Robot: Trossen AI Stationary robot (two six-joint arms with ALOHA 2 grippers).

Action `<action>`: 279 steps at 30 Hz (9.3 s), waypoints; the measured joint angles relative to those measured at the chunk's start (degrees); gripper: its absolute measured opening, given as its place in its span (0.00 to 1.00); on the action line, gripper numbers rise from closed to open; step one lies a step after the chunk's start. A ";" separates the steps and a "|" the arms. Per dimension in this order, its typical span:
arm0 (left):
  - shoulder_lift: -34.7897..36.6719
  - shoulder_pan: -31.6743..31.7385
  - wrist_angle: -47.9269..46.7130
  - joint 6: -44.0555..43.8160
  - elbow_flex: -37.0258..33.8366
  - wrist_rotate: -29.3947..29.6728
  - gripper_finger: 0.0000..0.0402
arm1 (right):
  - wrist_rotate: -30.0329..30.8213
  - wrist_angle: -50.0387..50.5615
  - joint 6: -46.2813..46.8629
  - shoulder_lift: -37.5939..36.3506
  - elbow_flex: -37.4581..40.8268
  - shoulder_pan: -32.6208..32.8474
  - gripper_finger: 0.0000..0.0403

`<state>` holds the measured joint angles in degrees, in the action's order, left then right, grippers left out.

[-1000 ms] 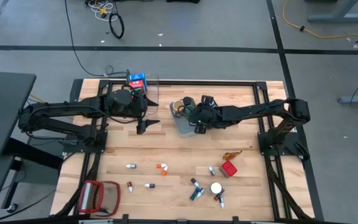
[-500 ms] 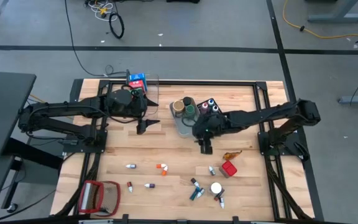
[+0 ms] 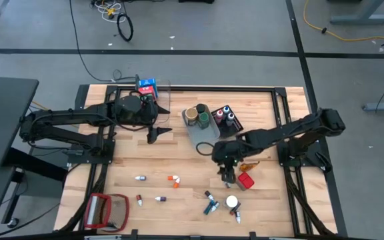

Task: Pick & Place Kitchen Items
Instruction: Put the red seasoning can into the gray bin

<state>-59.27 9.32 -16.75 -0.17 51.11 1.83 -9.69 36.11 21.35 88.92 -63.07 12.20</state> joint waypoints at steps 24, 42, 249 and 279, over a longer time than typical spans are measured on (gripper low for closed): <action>0.00 0.02 -0.35 -0.28 0.00 0.01 0.88 | -16.29 10.38 39.05 -0.04 -0.04 8.53 0.52; 0.00 0.02 -0.33 -0.28 0.00 0.04 0.88 | -4.22 26.27 40.90 -0.04 -0.04 8.53 0.52; 0.02 0.02 0.74 1.45 0.00 -0.01 0.88 | 5.64 26.61 38.14 6.91 -7.37 14.70 0.81; 0.02 0.00 0.20 2.66 0.00 -1.47 0.88 | 4.62 20.53 37.85 8.51 -1.73 12.01 0.54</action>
<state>-59.24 9.32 -16.56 2.50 51.11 0.36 -5.07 56.64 59.19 97.43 -64.79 24.21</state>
